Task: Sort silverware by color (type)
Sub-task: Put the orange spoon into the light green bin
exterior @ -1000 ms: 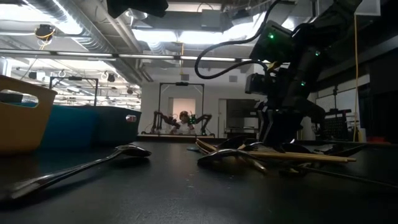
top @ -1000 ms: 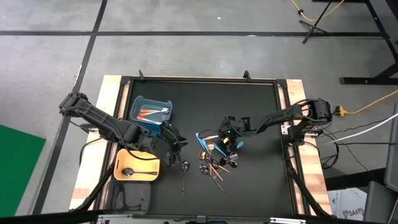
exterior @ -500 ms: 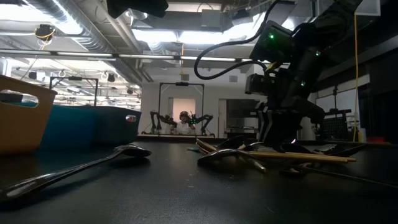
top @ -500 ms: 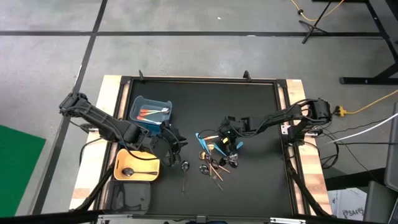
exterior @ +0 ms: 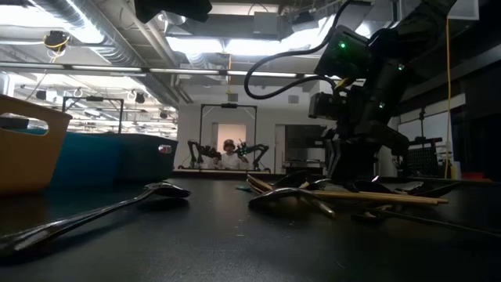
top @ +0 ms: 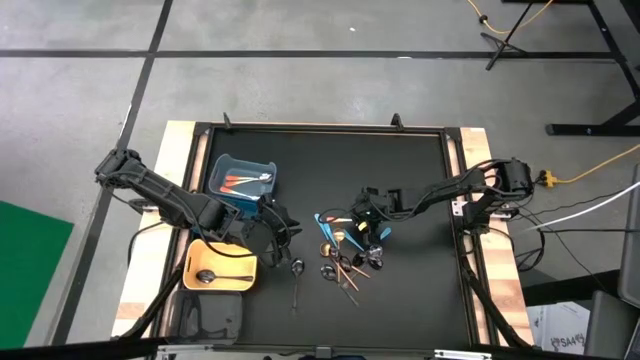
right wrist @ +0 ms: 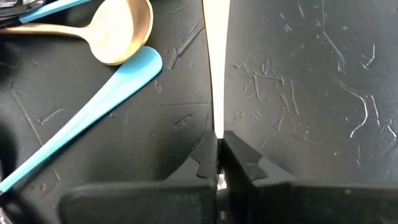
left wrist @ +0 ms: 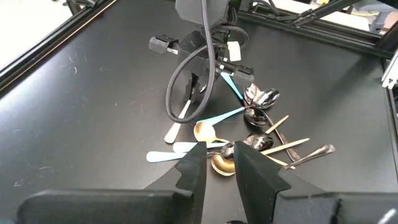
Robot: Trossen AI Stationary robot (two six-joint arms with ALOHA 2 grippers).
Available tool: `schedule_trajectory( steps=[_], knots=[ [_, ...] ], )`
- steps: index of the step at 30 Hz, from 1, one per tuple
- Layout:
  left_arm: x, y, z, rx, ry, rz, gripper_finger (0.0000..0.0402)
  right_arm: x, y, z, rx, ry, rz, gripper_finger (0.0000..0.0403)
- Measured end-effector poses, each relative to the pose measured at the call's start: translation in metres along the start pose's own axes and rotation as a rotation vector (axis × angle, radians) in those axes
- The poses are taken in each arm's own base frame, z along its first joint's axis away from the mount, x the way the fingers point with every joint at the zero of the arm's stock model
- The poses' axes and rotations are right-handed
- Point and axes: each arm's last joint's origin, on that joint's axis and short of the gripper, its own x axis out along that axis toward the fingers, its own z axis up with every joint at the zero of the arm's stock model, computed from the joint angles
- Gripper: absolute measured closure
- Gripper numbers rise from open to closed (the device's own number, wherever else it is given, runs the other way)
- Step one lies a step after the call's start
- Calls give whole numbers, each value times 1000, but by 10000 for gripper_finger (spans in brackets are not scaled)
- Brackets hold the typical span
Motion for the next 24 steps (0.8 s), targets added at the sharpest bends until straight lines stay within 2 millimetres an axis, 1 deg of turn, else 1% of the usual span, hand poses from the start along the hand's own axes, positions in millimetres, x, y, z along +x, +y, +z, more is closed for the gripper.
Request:
schedule_trajectory(
  steps=[6, 10, 14, 19, 24],
  knots=[
    [1, 3, 2, -23, -9, 17, 326, -2, -1, 5, 1, -18, -3, 399],
    [-2, 8, 7, -21, -11, 25, 326, -5, -2, 16, 3, -30, -11, 400],
    [-13, 13, 15, -21, -10, 27, 326, -12, -3, 30, 4, -60, -14, 401],
    [-32, 26, 17, -27, 15, 43, 326, -21, -5, 51, -15, -126, -37, 402],
    [-50, 43, 19, -208, 20, 74, 326, -36, -9, 78, -4, -233, -90, 402]
  ],
)
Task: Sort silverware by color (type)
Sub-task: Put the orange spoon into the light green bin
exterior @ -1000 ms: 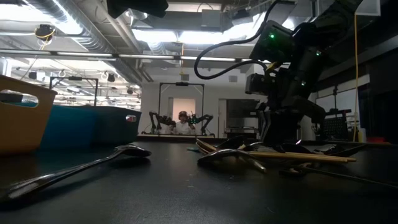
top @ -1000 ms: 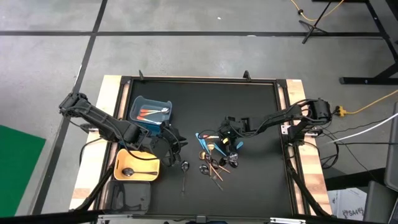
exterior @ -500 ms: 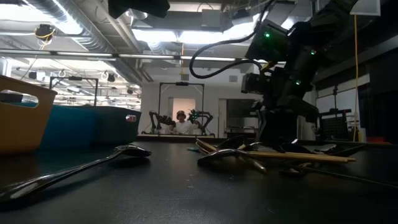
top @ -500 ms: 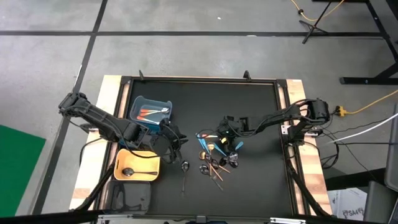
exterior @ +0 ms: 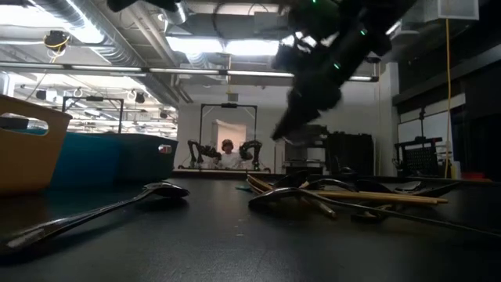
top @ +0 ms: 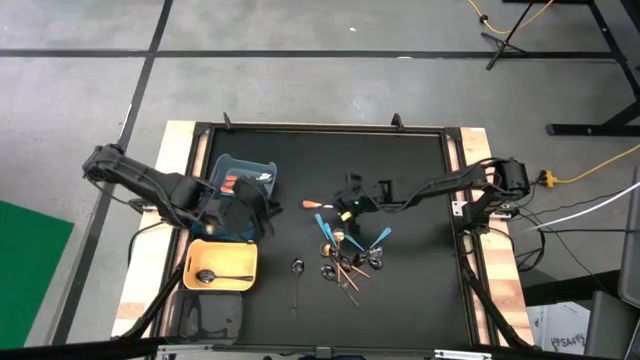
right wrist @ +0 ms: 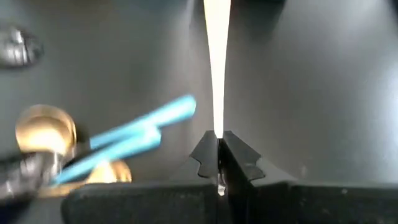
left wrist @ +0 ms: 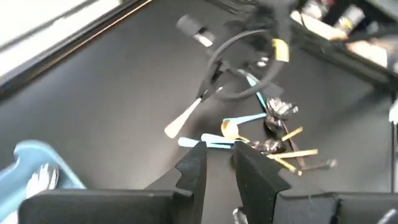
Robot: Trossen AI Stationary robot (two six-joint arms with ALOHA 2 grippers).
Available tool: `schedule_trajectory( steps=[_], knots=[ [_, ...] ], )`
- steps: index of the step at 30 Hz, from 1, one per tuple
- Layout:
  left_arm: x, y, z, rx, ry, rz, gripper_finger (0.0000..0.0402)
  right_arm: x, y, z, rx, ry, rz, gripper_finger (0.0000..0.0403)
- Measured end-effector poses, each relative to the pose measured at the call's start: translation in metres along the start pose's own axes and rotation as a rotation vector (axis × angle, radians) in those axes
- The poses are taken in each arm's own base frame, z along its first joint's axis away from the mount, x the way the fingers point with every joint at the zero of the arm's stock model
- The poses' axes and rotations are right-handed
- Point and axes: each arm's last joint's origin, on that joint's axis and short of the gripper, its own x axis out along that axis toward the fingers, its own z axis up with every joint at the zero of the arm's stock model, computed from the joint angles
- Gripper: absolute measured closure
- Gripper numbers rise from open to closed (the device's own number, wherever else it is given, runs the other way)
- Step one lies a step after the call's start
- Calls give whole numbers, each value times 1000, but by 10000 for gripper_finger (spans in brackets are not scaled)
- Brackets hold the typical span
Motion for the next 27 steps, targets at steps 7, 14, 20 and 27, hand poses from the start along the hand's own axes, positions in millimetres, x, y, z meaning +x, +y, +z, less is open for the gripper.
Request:
schedule_trajectory(
  steps=[7, 14, 20, 27],
  knots=[
    [-7, 20, 2, -250, 28, 79, 326, -14, -5, 43, 23, -198, -6, 402],
    [-2, 25, 9, -366, 6, 99, 326, -29, -9, 72, 29, -315, -16, 403],
    [1, 29, 12, -385, -4, 118, 326, -33, -8, 79, 3, -343, 31, 403],
    [3, 32, 14, -395, -8, 128, 326, -33, -8, 79, -29, -346, 29, 403]
  ],
)
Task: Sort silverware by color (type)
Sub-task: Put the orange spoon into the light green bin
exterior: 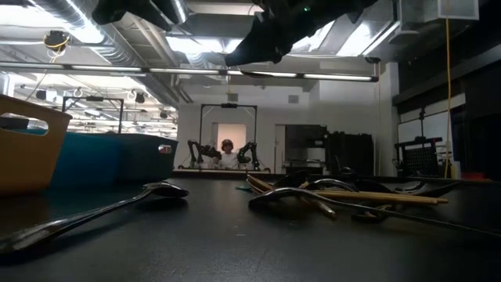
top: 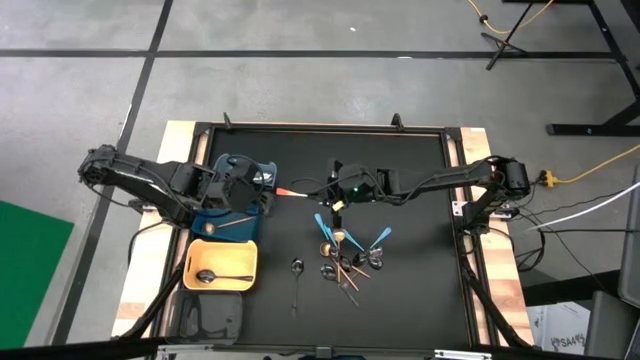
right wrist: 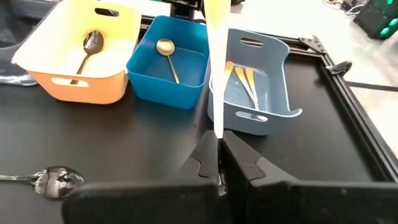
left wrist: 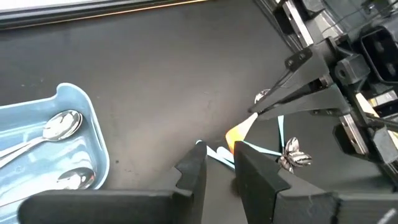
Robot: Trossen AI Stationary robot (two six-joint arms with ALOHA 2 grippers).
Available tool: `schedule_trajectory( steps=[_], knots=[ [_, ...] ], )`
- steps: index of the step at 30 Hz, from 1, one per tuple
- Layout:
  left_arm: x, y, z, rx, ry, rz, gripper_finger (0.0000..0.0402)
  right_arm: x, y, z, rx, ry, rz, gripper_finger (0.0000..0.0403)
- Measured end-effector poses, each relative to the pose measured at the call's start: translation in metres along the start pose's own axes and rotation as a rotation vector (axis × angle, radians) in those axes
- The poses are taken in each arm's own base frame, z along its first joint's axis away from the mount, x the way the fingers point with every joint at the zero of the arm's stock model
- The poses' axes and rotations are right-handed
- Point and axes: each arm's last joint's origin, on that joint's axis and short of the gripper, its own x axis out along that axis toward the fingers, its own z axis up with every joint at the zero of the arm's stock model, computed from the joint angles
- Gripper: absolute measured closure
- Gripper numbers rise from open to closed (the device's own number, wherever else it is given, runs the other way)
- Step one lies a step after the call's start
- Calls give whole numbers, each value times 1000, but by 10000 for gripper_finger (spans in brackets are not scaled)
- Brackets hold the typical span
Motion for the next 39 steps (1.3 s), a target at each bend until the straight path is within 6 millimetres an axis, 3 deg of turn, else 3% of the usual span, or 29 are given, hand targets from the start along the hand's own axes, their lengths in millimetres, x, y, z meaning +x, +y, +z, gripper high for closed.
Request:
schedule_trajectory(
  steps=[39],
  knots=[
    [0, -8, 2, 12, 14, -89, 326, -2, -1, 16, -98, -170, 35, 403]
  ],
)
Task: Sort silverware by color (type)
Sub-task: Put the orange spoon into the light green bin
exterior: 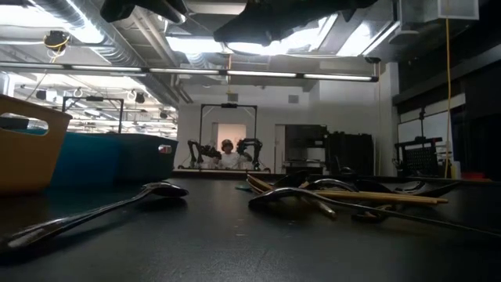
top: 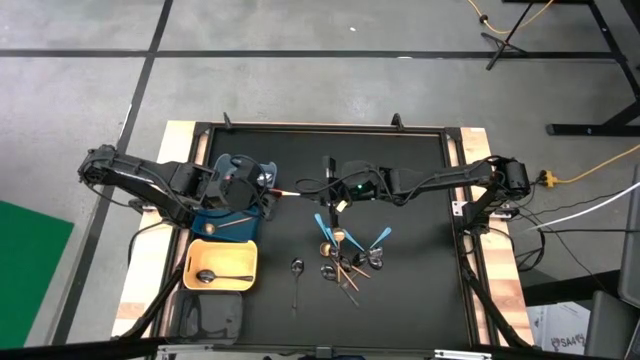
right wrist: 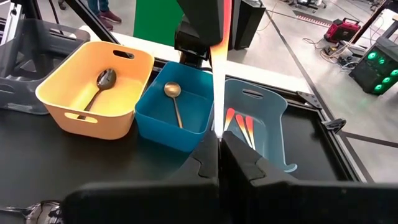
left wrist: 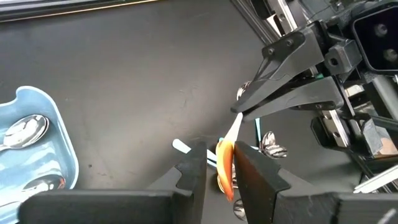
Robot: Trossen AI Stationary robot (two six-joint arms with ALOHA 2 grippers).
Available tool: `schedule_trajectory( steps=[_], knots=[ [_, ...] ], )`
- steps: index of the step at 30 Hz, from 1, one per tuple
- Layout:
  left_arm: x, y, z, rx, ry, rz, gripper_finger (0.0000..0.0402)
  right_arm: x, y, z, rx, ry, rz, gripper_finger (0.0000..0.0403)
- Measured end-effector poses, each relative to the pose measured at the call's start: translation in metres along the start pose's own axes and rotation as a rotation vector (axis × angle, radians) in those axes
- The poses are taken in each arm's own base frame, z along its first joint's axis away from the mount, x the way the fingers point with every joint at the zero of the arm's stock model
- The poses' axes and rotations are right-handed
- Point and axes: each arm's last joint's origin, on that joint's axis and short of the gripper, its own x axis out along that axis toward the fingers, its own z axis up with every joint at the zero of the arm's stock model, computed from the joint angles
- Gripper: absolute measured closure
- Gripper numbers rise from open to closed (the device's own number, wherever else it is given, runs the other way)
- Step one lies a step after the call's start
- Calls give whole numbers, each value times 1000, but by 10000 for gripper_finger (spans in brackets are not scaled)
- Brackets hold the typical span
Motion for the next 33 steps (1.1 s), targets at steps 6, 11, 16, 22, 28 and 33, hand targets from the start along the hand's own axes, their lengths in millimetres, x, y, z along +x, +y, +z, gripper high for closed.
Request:
schedule_trajectory(
  steps=[6, 11, 16, 22, 28, 33],
  knots=[
    [0, 0, 0, 1, 0, 0, 326, 0, 0, 0, 0, 2, 0, 403],
    [0, 0, 0, 1, -1, 1, 326, 0, 0, 0, 0, 2, 1, 403],
    [0, 0, 0, 1, -1, 1, 334, 0, 0, 0, 0, 3, 1, 403],
    [0, 0, 0, 1, -1, 1, 371, 0, 0, 0, -1, 4, 1, 403],
    [0, -1, 0, -2, -3, -6, 396, 0, 0, 0, -1, 5, 0, 403],
    [0, -1, 0, 2, -2, -4, 396, 0, 0, 0, -1, 4, 0, 403]
  ],
)
